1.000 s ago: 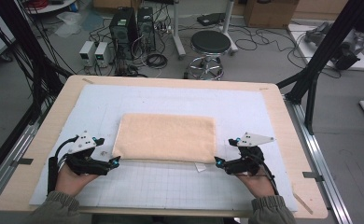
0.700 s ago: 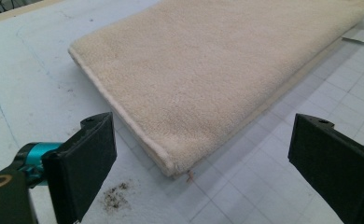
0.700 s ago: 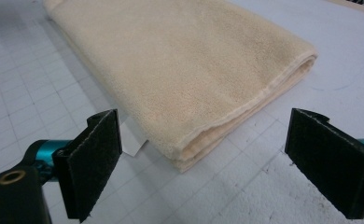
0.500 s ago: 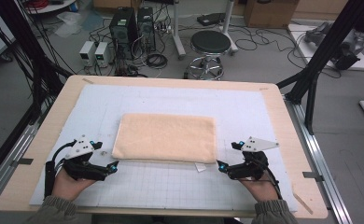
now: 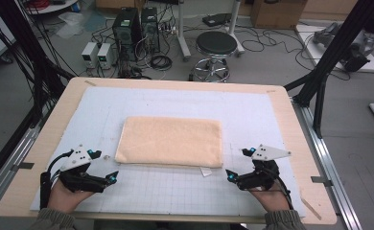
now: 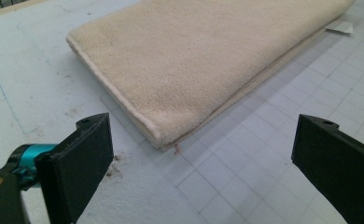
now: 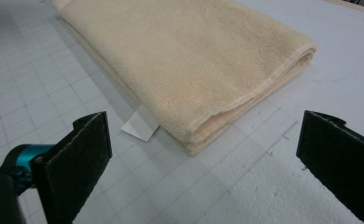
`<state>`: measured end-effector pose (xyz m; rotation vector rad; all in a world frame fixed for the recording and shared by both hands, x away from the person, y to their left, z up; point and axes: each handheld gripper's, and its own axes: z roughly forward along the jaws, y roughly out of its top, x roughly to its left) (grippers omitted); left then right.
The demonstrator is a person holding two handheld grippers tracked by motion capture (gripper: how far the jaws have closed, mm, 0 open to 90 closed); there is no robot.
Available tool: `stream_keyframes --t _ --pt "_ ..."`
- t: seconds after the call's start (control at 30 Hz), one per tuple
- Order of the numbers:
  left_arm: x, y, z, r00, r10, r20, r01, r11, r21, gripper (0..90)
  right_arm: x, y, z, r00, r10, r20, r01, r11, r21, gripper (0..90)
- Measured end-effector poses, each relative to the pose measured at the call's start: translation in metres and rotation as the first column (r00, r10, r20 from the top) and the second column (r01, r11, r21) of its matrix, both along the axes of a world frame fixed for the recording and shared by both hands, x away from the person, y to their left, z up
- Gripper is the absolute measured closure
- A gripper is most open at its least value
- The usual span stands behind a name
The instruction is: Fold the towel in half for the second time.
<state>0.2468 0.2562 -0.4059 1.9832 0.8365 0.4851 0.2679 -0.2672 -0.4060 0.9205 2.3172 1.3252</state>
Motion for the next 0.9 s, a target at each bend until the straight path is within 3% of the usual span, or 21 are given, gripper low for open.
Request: stream_keyframes --t 0.5,0.9 --pt "-0.015 0.006 0.000 1.0000 0.004 0.001 -0.004 0.9999 -0.010 6.0 -0.013 -0.008 -0.001 1.0000 -0.007 -0.004 0.007 1.000 0.004 2.4" --pt "-0.019 0.007 -0.001 1.0000 0.004 0.000 -0.004 1.0000 -0.006 6.0 -0.017 -0.009 -0.001 1.0000 -0.003 -0.006 0.003 1.000 0.013 2.4"
